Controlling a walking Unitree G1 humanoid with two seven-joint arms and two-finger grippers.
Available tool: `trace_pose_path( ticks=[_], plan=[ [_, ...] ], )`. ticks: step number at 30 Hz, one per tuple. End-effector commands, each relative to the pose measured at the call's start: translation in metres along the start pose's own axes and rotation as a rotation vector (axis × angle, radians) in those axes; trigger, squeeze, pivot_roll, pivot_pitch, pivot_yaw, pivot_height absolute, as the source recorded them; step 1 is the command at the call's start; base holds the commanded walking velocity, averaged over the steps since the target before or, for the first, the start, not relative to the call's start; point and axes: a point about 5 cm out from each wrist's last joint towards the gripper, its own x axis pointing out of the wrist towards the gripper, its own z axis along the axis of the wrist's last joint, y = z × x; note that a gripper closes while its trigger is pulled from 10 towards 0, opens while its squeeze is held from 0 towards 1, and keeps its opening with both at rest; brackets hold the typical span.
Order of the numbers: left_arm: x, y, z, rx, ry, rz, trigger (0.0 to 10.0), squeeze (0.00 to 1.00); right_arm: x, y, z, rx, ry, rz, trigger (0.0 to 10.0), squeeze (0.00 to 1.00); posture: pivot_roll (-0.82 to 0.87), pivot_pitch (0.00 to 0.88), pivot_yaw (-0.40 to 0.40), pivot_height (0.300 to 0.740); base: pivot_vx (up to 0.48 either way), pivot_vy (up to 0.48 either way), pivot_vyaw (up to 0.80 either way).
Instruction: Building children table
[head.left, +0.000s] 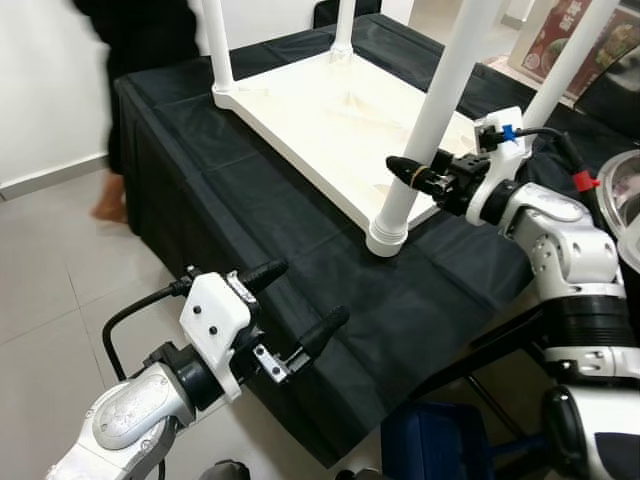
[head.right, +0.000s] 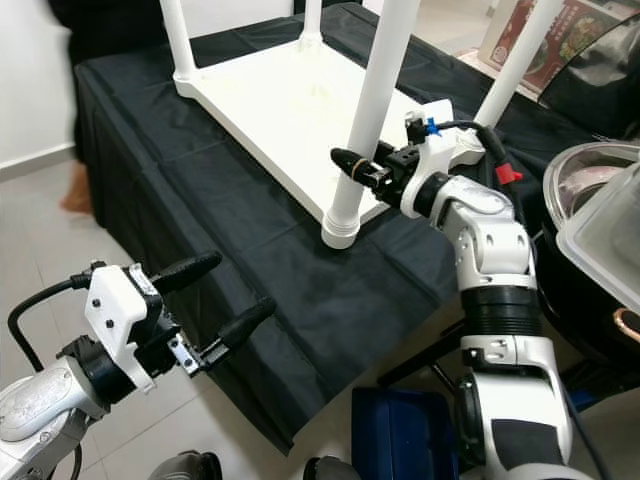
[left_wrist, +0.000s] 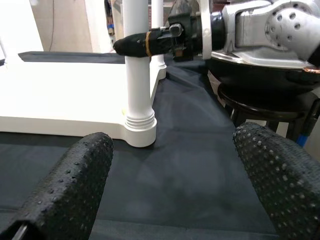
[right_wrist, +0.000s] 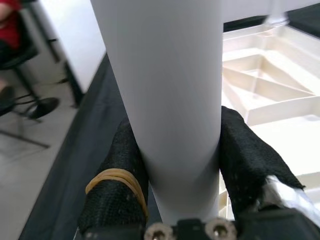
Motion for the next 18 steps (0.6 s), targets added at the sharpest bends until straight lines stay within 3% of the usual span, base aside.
trace_pose_path(
  ticks=[1,2,3,4,5,8,12,13,14,15,16,17,18],
  plan=[
    [0.001,-0.001,-0.002,-0.018,0.002,-0.008,10.0,0.00,-0.010,-0.013,-0.029,-0.008,0.134,-0.310,0.0,0.00,0.03,0.164,-0.078,0.740,0.000,0.000,0.00],
    [0.001,-0.001,-0.002,-0.017,0.002,-0.010,10.0,0.00,-0.017,-0.011,-0.034,-0.047,0.137,-0.453,0.0,0.00,0.04,0.165,-0.082,0.740,0.000,0.000,0.00],
    [0.001,-0.001,-0.002,-0.017,0.002,-0.010,10.0,0.00,-0.017,-0.011,-0.034,-0.047,0.137,-0.453,0.0,0.00,0.04,0.165,-0.082,0.740,0.000,0.000,0.00],
    [0.001,-0.002,-0.002,-0.016,0.003,-0.011,10.0,0.00,-0.023,-0.009,-0.036,-0.058,0.127,-0.544,0.0,0.00,0.04,0.165,-0.082,0.740,0.000,0.000,0.00],
    [0.001,-0.002,-0.002,-0.016,0.003,-0.011,10.0,0.00,-0.023,-0.009,-0.036,-0.058,0.127,-0.544,0.0,0.00,0.04,0.165,-0.082,0.740,0.000,0.000,0.00],
    [0.002,-0.002,-0.002,-0.019,0.001,-0.010,10.0,0.00,-0.022,0.014,-0.045,-0.006,0.132,-0.562,0.0,0.00,0.04,0.163,-0.081,0.740,0.000,0.000,0.00],
    [0.003,-0.002,-0.001,-0.018,-0.002,-0.011,10.0,0.00,-0.019,0.020,-0.042,0.012,0.127,-0.554,0.0,0.00,0.04,0.150,-0.083,0.740,0.000,0.000,0.00],
    [0.003,-0.002,-0.001,-0.018,-0.003,-0.011,10.0,0.00,-0.018,0.021,-0.040,0.016,0.124,-0.547,2.3,0.00,0.04,0.147,-0.084,0.740,0.000,0.000,0.00],
    [0.003,-0.002,-0.001,-0.018,-0.003,-0.011,10.0,0.00,-0.018,0.021,-0.040,0.016,0.124,-0.547,2.3,0.00,0.04,0.147,-0.084,0.740,0.000,0.000,0.00],
    [0.003,-0.003,-0.001,-0.018,-0.005,-0.013,10.0,0.00,-0.016,0.022,-0.037,0.012,0.132,-0.536,7.5,0.00,0.04,0.141,-0.083,0.740,0.000,0.000,0.00],
    [0.003,-0.003,-0.001,-0.018,-0.005,-0.013,10.0,0.00,-0.016,0.022,-0.037,0.012,0.132,-0.536,7.5,0.00,0.04,0.141,-0.083,0.740,0.000,0.000,0.00],
    [0.004,-0.003,-0.001,-0.020,-0.006,-0.015,10.0,0.00,-0.013,0.024,-0.033,0.010,0.130,-0.508,10.0,0.00,0.04,0.143,-0.084,0.740,0.000,0.000,0.00],
    [0.004,-0.003,-0.001,-0.023,-0.009,-0.017,10.0,0.00,-0.009,0.024,-0.028,0.020,0.111,-0.469,10.0,0.00,0.03,0.146,-0.085,0.740,0.000,0.000,0.00]
  ],
)
